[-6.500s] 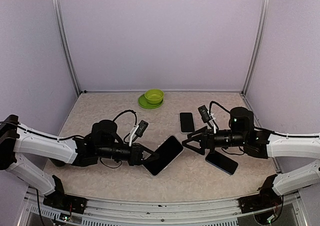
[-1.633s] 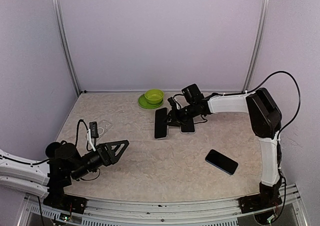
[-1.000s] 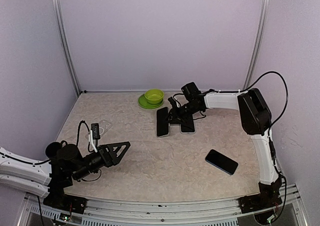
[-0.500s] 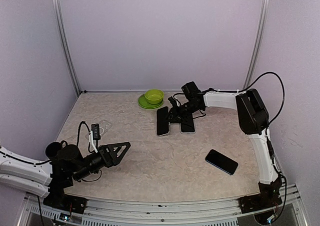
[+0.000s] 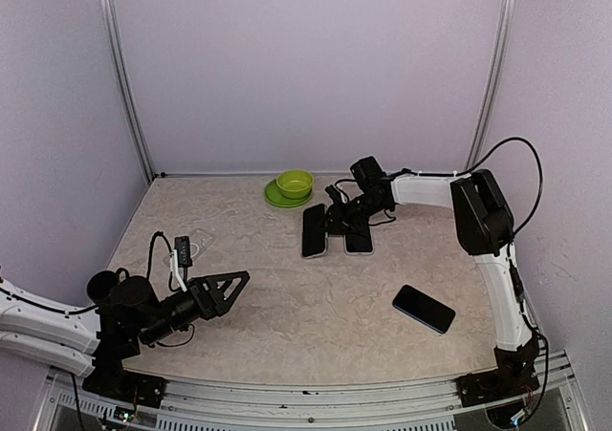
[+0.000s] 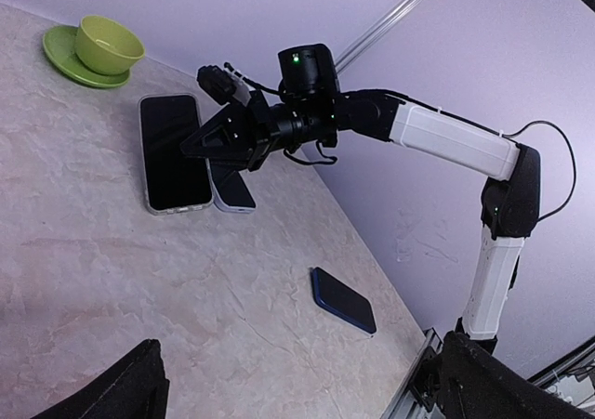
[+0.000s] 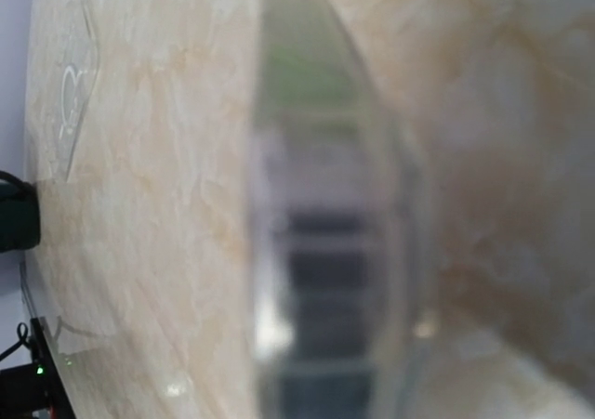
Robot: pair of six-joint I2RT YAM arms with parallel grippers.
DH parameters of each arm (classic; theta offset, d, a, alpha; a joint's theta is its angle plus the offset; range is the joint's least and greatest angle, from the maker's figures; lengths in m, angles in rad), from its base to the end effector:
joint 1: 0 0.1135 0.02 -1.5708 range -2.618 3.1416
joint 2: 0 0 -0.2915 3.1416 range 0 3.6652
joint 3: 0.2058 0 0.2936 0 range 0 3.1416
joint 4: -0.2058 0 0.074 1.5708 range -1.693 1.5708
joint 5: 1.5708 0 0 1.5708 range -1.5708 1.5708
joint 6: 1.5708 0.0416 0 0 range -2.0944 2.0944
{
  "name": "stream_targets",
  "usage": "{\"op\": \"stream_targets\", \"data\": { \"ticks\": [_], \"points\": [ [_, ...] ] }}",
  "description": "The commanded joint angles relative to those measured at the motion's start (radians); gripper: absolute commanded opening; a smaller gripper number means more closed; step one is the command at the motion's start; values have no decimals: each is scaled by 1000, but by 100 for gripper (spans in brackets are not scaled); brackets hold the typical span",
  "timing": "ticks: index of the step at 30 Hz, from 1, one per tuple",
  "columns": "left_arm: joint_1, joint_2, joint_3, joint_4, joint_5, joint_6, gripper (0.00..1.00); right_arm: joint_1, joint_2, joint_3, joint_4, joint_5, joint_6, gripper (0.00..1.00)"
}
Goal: Put the phone into the phone case
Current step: Place the phone with the phone case at the center of the board.
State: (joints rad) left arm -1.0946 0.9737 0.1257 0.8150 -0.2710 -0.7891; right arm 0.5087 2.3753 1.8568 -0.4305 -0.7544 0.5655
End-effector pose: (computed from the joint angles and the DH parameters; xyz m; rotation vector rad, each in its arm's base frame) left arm 0.1040 -0.1773 0.1749 0.0378 1.7490 -1.2179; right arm 0.4841 0.3026 0.1405 -0.2640 2.6799 1.3484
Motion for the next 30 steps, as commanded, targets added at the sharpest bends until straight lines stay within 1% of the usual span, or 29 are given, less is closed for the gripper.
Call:
{"op": "stream_targets", "data": {
  "ticks": [1, 17, 24, 30],
  "points": [
    [-5, 6, -11, 26, -20, -4, 99, -30, 43, 33, -3, 59, -14, 12],
    [-5, 39, 8, 37, -23, 4, 99, -41, 101, 117, -75, 74, -41, 25],
    [-5, 55, 8, 50, -25, 4, 99, -42, 80, 106, -96, 104, -47, 36],
    [-5, 76, 9, 71, -18, 1, 99, -41, 60, 91, -106, 120, -51, 38]
  ]
}}
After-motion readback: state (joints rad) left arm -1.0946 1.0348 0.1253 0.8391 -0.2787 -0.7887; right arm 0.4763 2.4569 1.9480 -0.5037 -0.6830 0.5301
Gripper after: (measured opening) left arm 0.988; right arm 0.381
